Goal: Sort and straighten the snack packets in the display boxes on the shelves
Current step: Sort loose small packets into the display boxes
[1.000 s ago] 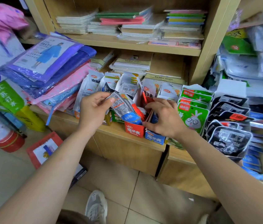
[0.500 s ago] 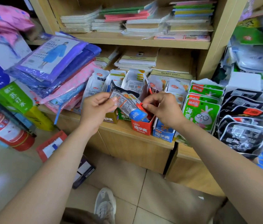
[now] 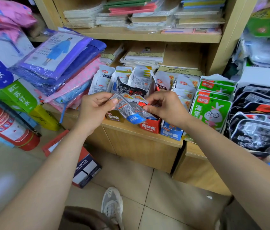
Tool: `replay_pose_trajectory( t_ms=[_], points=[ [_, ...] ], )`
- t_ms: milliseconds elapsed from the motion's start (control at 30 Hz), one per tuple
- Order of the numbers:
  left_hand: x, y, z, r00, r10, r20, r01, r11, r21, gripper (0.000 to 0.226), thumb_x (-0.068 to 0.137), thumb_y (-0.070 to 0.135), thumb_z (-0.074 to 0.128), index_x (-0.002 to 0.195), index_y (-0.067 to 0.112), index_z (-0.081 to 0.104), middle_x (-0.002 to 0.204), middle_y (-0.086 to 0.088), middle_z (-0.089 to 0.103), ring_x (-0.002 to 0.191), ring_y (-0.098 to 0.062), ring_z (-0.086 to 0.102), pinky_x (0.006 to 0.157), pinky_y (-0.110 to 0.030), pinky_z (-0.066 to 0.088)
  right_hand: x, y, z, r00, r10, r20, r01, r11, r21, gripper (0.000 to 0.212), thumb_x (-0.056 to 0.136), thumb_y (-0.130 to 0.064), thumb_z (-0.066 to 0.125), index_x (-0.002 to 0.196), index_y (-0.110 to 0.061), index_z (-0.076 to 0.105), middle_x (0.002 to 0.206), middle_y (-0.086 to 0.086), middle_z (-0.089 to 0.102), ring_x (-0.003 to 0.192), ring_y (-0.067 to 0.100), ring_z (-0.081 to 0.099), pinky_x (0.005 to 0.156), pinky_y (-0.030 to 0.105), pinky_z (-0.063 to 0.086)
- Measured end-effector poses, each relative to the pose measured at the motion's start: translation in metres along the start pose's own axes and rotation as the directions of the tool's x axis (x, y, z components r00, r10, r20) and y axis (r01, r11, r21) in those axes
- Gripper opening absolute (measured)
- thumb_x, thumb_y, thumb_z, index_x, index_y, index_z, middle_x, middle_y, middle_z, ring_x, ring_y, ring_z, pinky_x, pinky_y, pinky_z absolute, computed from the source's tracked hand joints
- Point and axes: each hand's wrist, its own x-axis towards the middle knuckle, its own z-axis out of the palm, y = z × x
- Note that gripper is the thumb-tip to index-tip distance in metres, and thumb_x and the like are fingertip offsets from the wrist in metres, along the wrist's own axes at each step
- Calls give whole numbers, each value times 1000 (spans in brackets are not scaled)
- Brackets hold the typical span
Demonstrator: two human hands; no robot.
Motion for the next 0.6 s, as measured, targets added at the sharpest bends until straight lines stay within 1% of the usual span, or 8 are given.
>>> replay_pose_trajectory(
  t_ms=[67, 133, 200, 300, 400, 500, 533, 600],
  points=[
    [-1, -1, 0, 1000, 1, -4, -1, 1000, 17, 25, 91, -4, 67, 105, 17, 71, 82, 17, 76, 82, -2, 72, 74, -16, 56, 2, 1, 1, 1000, 7, -23, -8, 1000, -18, 11, 83, -15, 81, 79, -19, 71, 73, -10, 64, 65, -2, 56, 66, 13, 43],
    [-1, -1, -2, 1000, 1, -10, 0, 999, 54, 27, 91, -2, 68, 104, 21, 71, 80, 21, 75, 80, -1, 72, 72, -16, 57, 3, 0, 1, 999, 25, -34, -26, 1000, -17, 15, 85, -14, 79, 75, -19, 69, 69, -12, 63, 62, -3, 54, 62, 10, 41],
    [-1, -4, -4, 1000, 18, -9, -17, 993, 115, 25, 92, 2, 69, 101, 25, 73, 82, 22, 75, 82, -1, 72, 73, -19, 58, 3, 1, 1, 998, 42, -39, -43, 999, -10, 20, 87, -14, 77, 72, -21, 66, 67, -11, 63, 61, -2, 54, 61, 9, 40],
    [0, -7, -5, 1000, -3, -25, 6, 990, 140, 24, 93, 5, 68, 97, 28, 73, 80, 23, 75, 82, -1, 73, 69, -19, 59, 4, 5, -2, 996, 57, -67, -57, 998, -8, 18, 88, -15, 76, 73, -10, 67, 66, 0, 64, 59, 0, 52, 58, 11, 40],
    [-1, -8, -3, 999, -51, -9, 52, 992, 116, 20, 94, 4, 67, 96, 23, 73, 79, 19, 76, 81, -2, 73, 66, -18, 58, 5, 9, -7, 993, 76, -91, -73, 997, 29, 19, 89, -16, 76, 77, -2, 70, 68, 9, 68, 56, 1, 53, 56, 15, 43],
    [-3, -7, 3, 999, -11, 44, 6, 992, 130, 22, 92, 2, 69, 94, 23, 74, 83, 14, 77, 81, -2, 71, 72, -24, 60, 4, 10, -10, 995, 76, -69, -71, 995, 75, 21, 89, -13, 75, 76, 1, 69, 65, 14, 67, 52, 4, 57, 53, 17, 46],
    [-3, -6, 4, 999, 20, 50, -26, 990, 136, 19, 91, 2, 71, 95, 20, 75, 87, 11, 77, 83, -2, 71, 76, -27, 60, 4, 11, -10, 995, 80, -60, -73, 992, 103, 20, 89, -12, 75, 76, 2, 69, 65, 15, 67, 52, 8, 58, 52, 19, 47],
    [-3, -4, 9, 990, 127, 54, -135, 972, 193, 18, 88, 4, 75, 100, 17, 75, 101, 5, 76, 93, -6, 71, 84, -30, 59, 5, 14, -10, 994, 91, -56, -81, 985, 154, 17, 88, -10, 75, 79, 3, 70, 70, 19, 69, 58, 12, 61, 55, 24, 49]
  ],
)
